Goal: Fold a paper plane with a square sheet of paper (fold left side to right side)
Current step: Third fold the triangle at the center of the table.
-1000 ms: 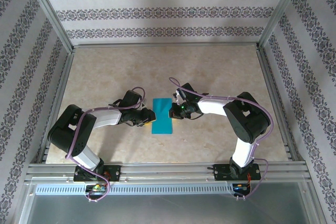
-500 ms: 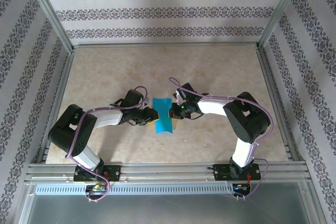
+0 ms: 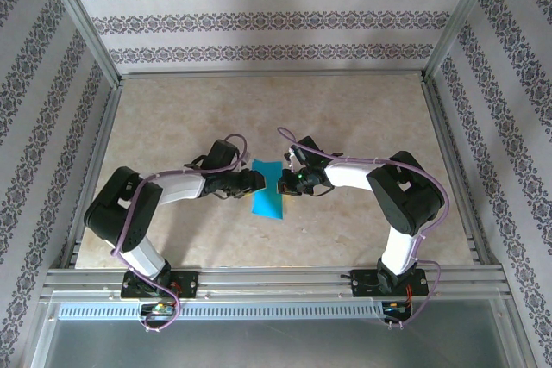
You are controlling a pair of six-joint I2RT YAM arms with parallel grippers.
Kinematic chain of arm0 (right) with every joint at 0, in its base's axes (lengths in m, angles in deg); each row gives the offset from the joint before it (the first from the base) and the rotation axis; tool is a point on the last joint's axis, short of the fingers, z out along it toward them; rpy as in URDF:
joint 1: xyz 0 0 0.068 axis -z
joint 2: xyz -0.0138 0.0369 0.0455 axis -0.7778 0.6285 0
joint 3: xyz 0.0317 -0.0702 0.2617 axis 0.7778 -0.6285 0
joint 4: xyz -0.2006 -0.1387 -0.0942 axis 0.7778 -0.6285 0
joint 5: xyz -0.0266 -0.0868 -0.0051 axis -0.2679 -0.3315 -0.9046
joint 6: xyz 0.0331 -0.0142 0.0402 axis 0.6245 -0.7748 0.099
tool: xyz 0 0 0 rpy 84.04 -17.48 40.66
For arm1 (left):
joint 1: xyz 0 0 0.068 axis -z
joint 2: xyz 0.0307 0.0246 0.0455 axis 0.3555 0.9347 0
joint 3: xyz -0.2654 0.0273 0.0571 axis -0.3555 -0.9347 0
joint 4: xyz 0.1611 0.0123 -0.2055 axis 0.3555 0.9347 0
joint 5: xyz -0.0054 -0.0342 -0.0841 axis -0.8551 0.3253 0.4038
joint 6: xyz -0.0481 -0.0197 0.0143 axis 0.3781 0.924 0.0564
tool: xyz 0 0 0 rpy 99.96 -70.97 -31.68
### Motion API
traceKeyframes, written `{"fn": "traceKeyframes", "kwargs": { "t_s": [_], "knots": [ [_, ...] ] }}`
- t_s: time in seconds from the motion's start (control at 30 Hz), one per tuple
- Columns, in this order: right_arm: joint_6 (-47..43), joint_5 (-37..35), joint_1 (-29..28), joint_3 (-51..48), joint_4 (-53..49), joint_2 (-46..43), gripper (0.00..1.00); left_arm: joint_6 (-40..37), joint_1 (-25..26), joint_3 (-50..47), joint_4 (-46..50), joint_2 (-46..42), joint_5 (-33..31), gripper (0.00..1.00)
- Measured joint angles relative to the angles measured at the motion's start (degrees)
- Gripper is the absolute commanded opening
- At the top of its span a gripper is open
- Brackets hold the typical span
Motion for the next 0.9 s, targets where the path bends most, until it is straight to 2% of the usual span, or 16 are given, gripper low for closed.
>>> {"fn": "traceKeyframes", "kwargs": {
  "t_s": [0.17,0.27,0.6,0.77,0.9],
  "knots": [
    [-0.6,0.0,0.0,0.0,0.0,0.0,0.00,-1.6,0.0,2.0,1.0,1.4,-0.7,0.41],
    [-0.8,0.0,0.0,0.0,-0.1,0.0,0.00,-2.2,0.0,2.1,1.8,1.7,-0.9,0.36],
    [-1.0,0.0,0.0,0.0,-0.1,0.0,0.00,-2.7,0.0,2.1,3.8,1.9,-3.0,0.00],
    [-1.6,-0.6,0.1,0.0,-0.9,-0.5,0.15,-1.9,0.0,2.0,3.8,1.9,-3.2,0.00],
    [-3.4,-1.3,0.4,0.0,-2.3,-2.1,0.33,-0.9,0.0,1.6,3.9,1.5,-3.8,0.00]
  ]
}}
